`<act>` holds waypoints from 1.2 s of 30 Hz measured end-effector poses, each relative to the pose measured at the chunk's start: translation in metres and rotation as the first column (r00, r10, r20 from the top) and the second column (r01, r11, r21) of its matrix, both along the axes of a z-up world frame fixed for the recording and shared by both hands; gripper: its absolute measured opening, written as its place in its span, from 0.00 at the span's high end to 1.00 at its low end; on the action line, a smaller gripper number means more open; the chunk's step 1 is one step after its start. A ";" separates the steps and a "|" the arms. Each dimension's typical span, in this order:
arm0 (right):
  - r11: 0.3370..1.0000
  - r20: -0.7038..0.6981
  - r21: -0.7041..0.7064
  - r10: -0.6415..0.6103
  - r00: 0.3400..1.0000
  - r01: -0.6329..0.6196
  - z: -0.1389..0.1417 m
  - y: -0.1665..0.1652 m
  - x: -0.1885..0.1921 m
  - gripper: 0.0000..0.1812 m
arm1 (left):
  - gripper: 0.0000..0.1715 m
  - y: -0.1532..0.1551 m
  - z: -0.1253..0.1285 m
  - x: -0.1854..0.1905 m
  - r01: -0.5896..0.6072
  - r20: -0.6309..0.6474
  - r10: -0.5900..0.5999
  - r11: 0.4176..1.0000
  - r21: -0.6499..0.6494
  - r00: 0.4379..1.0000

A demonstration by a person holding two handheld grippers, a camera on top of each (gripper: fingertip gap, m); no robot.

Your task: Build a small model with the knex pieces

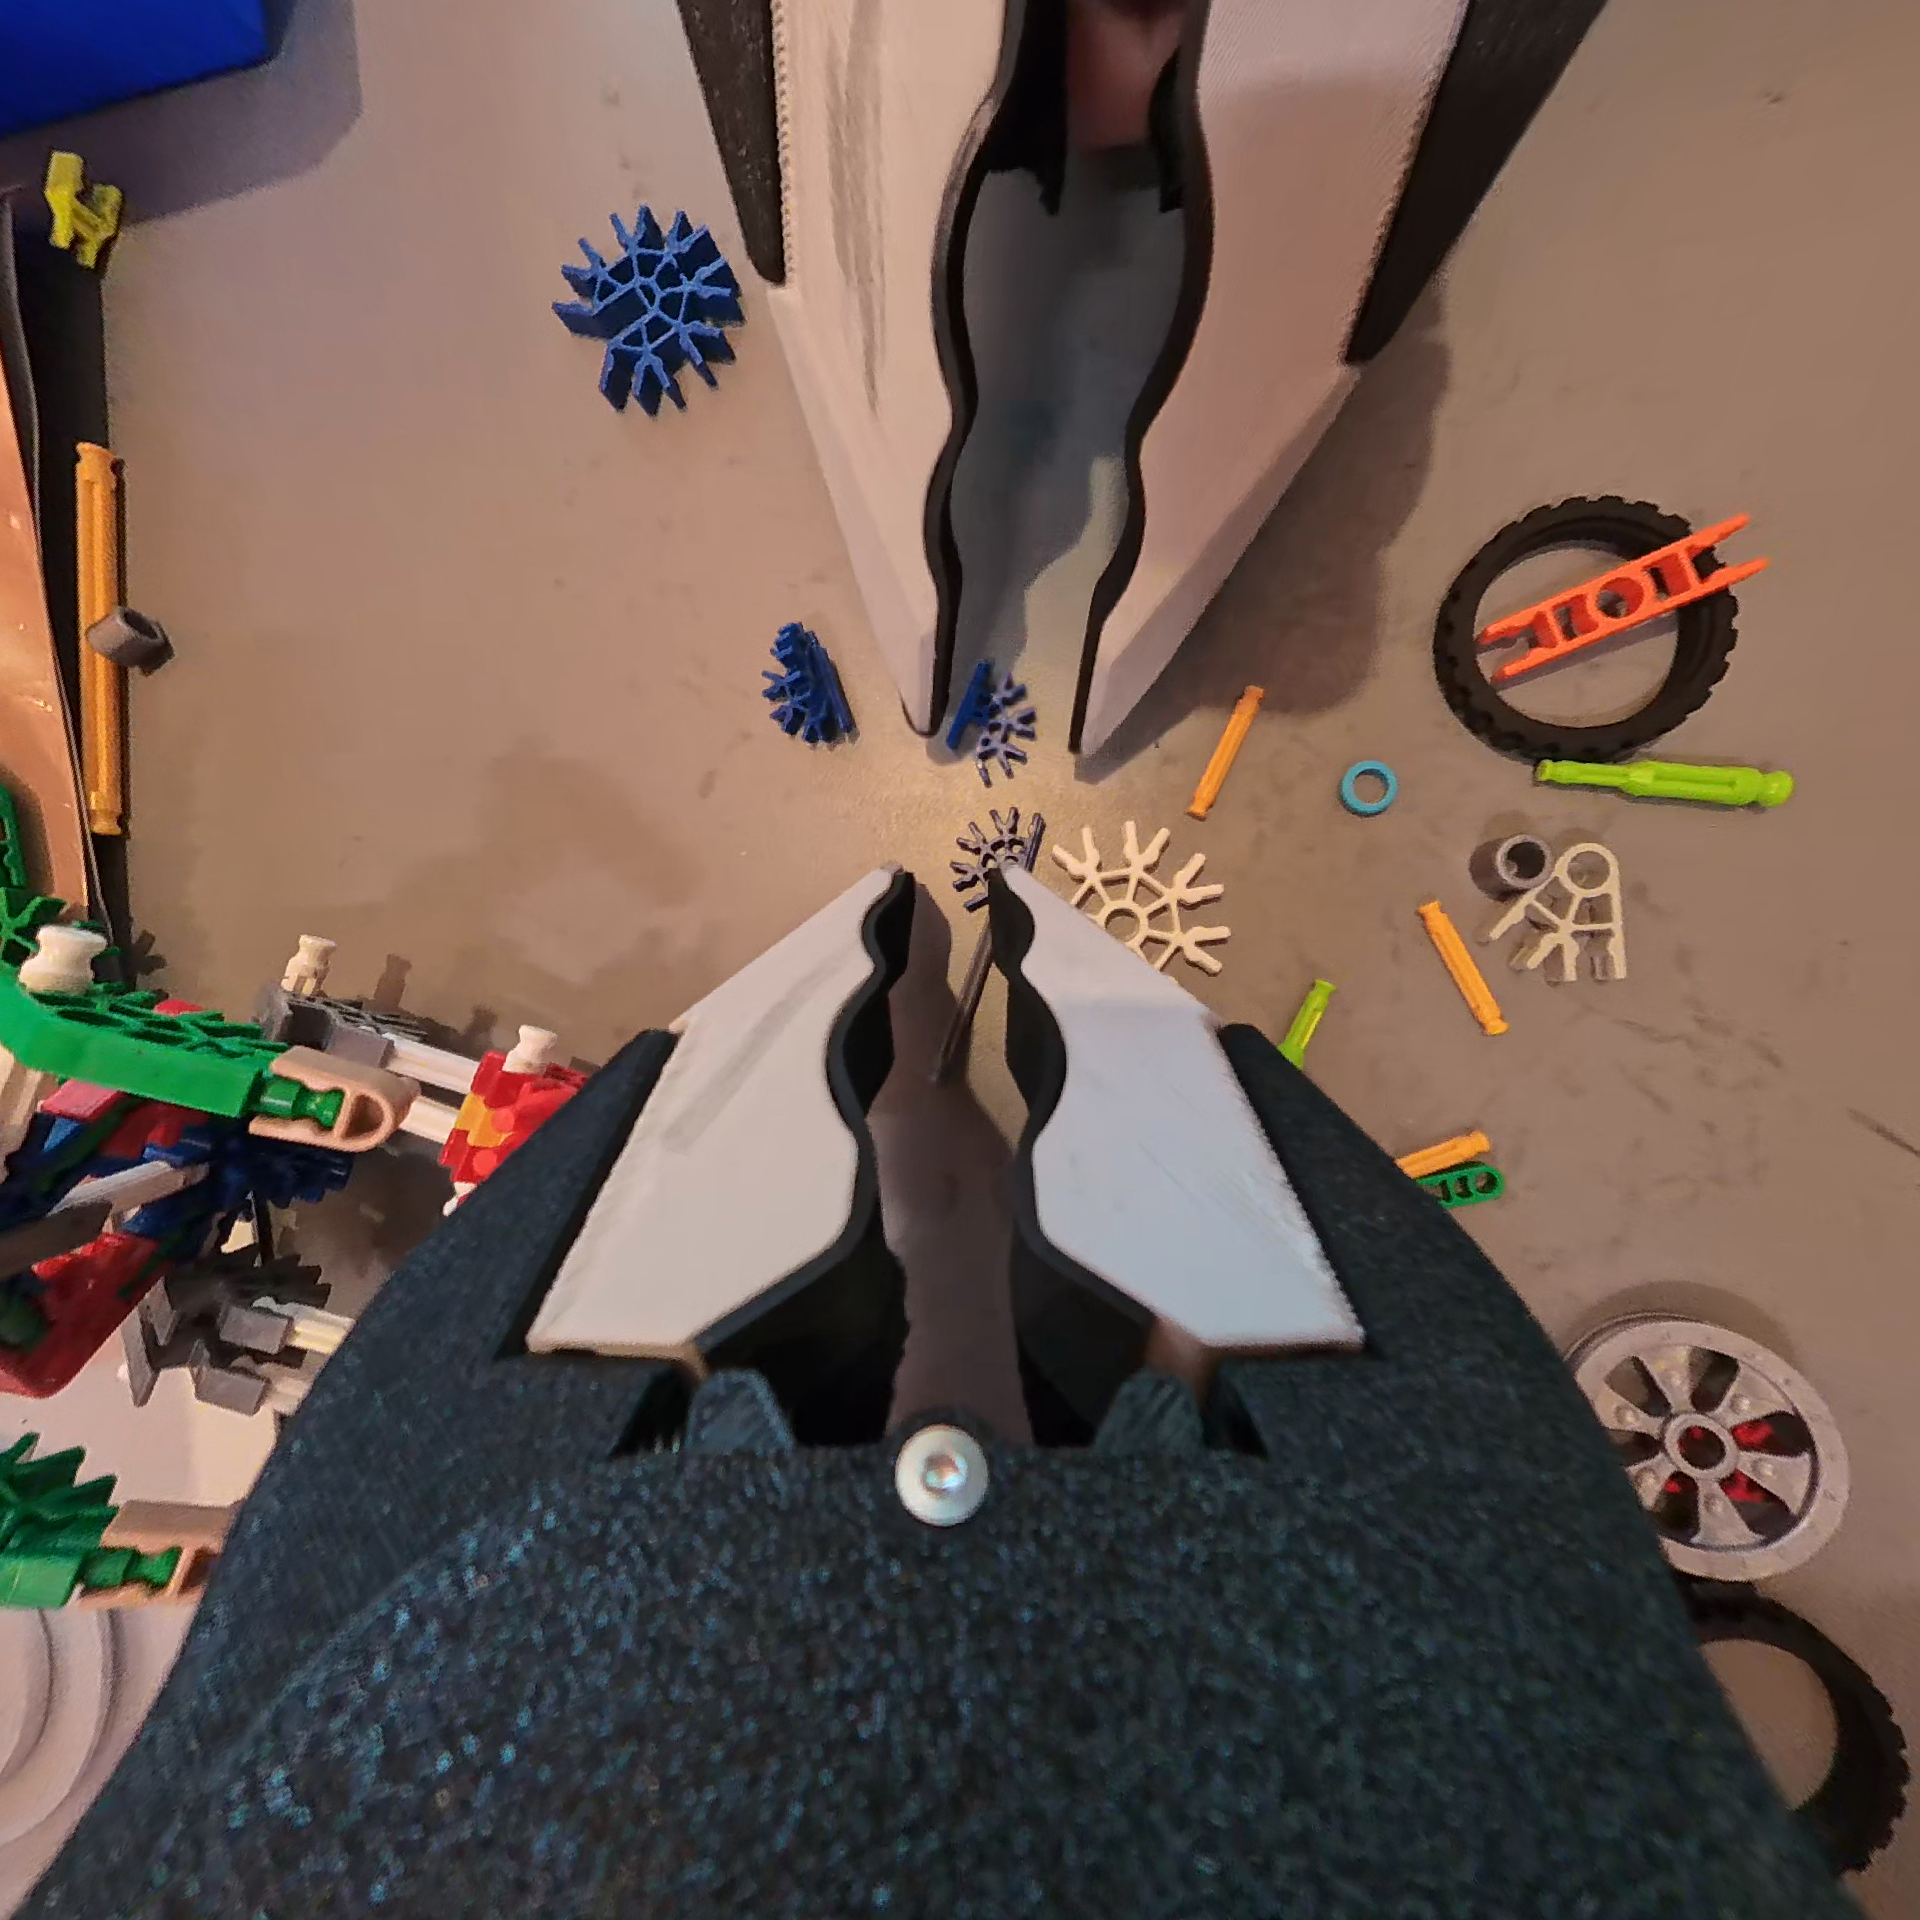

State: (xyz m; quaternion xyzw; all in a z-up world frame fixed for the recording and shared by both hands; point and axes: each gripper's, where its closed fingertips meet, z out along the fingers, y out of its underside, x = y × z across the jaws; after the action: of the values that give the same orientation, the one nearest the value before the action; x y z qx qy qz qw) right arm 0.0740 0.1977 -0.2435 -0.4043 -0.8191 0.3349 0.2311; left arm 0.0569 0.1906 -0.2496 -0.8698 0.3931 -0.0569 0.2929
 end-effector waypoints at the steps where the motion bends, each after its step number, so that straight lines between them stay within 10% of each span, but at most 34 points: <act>1: 1.000 -0.004 0.001 0.005 1.000 -0.005 0.000 -0.002 -0.001 0.87 | 0.93 0.000 0.000 0.001 0.000 0.004 0.000 1.000 -0.002 1.000; 36: 0.998 0.011 0.066 0.014 1.000 -0.015 -0.008 -0.012 -0.005 0.94 | 0.92 0.000 0.000 0.005 -0.019 0.054 0.020 0.999 -0.027 0.998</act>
State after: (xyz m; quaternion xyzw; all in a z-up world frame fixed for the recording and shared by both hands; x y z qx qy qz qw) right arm 0.0690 0.1861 -0.2511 -0.3922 -0.8340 0.3070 0.2375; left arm 0.0620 0.1902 -0.2499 -0.8755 0.3756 -0.0830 0.2925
